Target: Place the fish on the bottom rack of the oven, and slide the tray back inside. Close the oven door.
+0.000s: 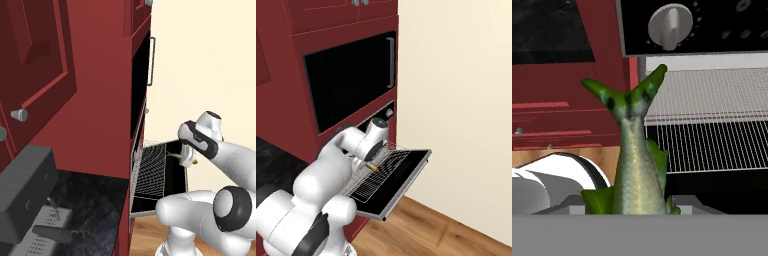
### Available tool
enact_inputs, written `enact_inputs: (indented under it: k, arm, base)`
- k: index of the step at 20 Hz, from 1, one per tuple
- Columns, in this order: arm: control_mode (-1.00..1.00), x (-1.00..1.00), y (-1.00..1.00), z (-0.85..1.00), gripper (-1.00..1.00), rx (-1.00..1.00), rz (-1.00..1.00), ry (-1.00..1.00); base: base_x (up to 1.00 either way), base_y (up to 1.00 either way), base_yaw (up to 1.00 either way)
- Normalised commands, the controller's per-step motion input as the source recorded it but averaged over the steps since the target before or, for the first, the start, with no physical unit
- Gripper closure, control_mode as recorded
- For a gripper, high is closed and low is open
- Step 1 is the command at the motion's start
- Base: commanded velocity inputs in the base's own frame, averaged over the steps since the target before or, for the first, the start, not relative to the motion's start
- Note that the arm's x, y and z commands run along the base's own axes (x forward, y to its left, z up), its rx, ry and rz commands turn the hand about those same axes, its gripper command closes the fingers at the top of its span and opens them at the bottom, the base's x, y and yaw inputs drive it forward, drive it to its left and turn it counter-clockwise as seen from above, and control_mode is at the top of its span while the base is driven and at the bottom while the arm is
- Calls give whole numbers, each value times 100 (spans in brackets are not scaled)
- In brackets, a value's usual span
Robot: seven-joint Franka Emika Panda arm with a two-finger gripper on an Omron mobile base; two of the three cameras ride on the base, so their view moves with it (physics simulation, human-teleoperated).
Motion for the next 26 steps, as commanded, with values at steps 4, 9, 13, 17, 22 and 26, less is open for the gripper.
enact_inputs:
  k: [4, 9, 13, 17, 22, 26]
  arm:
    - [-100, 0, 2, -24, 100, 0, -1, -9]
    - [-100, 0, 13, -25, 100, 0, -3, -6]
    - [-100, 12, 5, -23, 100, 0, -1, -8]
    - [-100, 23, 0, -18, 100, 0, 0, -10]
    - [-100, 39, 0, -16, 100, 0, 0, -7]
    - [-100, 48, 0, -17, 100, 0, 0, -4]
  base:
    - [0, 0, 0]
    - [0, 0, 0]
    - [0, 0, 0]
    - [0, 0, 0]
    - [0, 0, 0]
    - [0, 0, 0]
